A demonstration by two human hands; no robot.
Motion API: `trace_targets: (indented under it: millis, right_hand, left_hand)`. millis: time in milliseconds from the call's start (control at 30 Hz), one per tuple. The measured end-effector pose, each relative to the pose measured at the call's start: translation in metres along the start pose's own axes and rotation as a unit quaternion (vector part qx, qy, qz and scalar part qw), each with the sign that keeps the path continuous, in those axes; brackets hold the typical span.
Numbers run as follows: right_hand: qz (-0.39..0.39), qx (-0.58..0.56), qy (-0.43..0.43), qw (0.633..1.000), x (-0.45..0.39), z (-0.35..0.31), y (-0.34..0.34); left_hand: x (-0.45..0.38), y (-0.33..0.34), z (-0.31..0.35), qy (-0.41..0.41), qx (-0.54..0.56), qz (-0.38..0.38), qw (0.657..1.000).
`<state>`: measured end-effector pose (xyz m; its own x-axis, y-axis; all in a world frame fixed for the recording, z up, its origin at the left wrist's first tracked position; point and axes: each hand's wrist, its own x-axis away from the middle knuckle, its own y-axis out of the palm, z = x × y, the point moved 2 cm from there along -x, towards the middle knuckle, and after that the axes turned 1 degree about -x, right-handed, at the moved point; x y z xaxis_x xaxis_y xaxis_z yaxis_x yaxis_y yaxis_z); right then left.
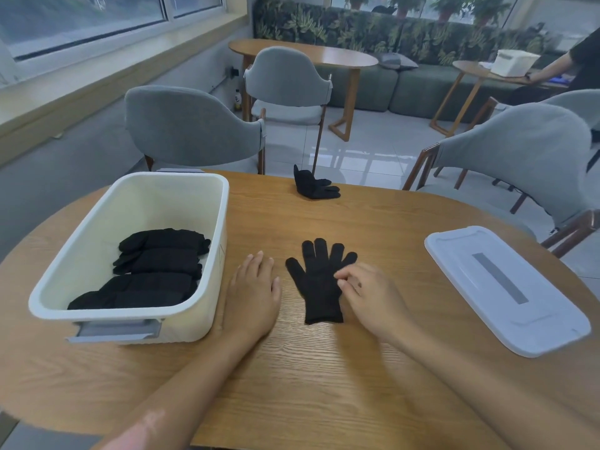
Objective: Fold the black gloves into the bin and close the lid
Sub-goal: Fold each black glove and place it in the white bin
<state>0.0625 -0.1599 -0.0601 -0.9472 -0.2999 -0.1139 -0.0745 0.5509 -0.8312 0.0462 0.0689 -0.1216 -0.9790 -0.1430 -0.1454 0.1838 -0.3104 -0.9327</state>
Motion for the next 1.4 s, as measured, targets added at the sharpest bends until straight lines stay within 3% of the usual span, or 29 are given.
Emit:
trace_targets:
  millis: [233,633,800,1000,1167,1400]
  right_hand:
    - [-0.053,0.088,-0.059,0.993,-0.056,0.001,0.012]
    - [-0.087,0.187,-0.025,0.978,-0.198,-0.012,0.034]
    - [-0.071,0.182,-0.006,0.981,-0.254,-0.019,0.034]
    - [-0.107,0.179,0.01,0.978,-0.292,-0.021,0.042]
    - [-0.017,0.188,-0.01,0.982,-0.292,-0.02,0.05]
    - [0.097,0.007,-0.014,0.995,-0.267,-0.021,0.014]
  left_hand:
    - [-0.001,0.0,0.002,-0.003,-0.009,-0.008,1.0]
    - [-0.003,0.003,0.0,-0.007,-0.013,0.012,1.0]
    - [-0.006,0.006,0.0,-0.012,-0.023,0.012,1.0]
    - [-0.006,0.008,-0.001,-0.016,-0.033,0.01,0.999]
    - [-0.007,0.007,0.0,-0.019,-0.032,0.005,0.999]
    - [-0.006,0.003,0.0,-0.021,-0.026,-0.003,0.999]
